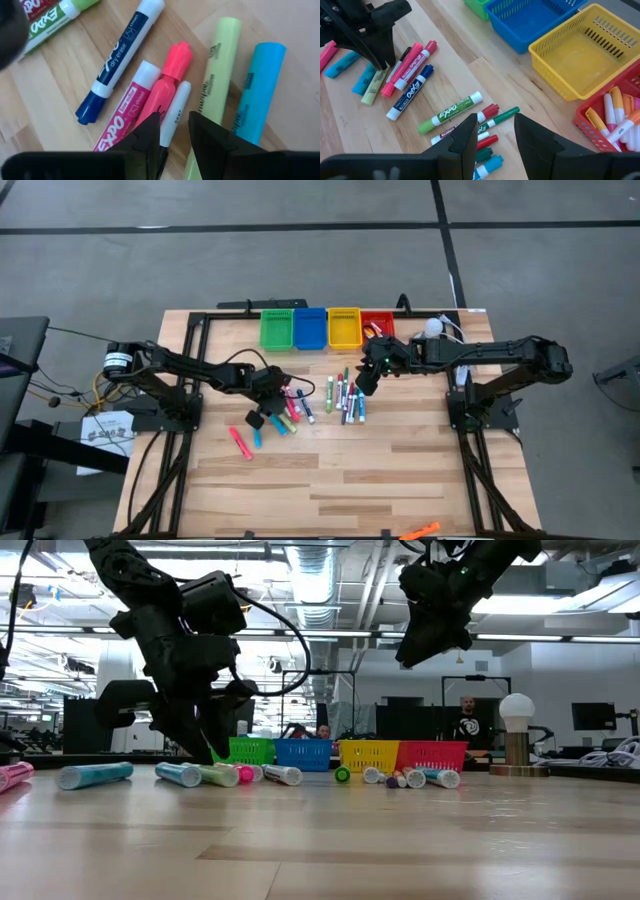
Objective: Pick & Place Markers
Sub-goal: Put the black mini marker into the red basket
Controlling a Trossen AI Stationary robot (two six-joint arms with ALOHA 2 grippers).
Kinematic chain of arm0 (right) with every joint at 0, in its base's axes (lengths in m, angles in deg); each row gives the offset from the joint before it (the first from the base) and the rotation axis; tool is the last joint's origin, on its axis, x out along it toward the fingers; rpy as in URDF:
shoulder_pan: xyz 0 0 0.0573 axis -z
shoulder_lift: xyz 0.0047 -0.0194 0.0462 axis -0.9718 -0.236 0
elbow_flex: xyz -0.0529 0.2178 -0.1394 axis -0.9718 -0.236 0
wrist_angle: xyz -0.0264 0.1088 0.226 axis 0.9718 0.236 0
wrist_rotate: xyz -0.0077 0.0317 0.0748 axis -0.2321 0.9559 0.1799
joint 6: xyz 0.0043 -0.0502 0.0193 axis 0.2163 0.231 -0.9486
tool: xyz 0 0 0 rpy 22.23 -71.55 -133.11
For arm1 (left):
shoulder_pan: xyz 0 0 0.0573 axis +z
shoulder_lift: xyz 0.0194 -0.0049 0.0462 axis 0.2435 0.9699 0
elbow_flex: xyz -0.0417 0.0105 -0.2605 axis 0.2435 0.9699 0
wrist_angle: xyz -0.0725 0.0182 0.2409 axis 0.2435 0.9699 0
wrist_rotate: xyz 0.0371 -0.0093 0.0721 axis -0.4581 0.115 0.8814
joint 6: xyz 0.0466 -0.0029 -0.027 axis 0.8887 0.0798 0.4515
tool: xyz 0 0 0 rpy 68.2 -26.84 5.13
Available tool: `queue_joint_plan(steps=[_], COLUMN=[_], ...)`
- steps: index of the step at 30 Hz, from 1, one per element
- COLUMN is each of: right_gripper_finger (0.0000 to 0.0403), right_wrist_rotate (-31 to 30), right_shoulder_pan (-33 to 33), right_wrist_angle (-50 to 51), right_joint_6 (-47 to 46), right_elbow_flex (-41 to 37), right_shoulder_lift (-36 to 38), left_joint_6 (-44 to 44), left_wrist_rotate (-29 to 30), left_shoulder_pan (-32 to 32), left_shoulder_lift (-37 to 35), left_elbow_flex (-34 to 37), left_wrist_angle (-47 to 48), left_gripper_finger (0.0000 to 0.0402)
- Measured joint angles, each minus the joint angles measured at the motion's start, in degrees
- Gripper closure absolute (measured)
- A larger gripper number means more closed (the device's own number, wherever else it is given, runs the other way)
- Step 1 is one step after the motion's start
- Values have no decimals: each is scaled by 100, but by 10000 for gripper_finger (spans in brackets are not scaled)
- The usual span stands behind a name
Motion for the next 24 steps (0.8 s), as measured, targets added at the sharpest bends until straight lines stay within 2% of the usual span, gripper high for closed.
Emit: queue_joint_plan(steps=[5, 14, 24], right_gripper_finger=[285, 285, 285], right_wrist_rotate=[0, 0, 2], right_shoulder_pan=[0, 0, 0], right_wrist_angle=[0, -7, -7], right_joint_6=[0, 0, -2], right_elbow_flex=[1, 1, 1], right_shoulder_lift=[0, 0, 0], left_joint_6=[18, -19, -48], left_wrist_rotate=[-44, -141, -140], left_shoulder_pan=[0, 68, 66], left_shoulder_lift=[14, 446, 463], left_elbow_flex=[0, -21, -15], left_wrist_angle=[-13, -144, -188], left_gripper_finger=[298, 299, 299])
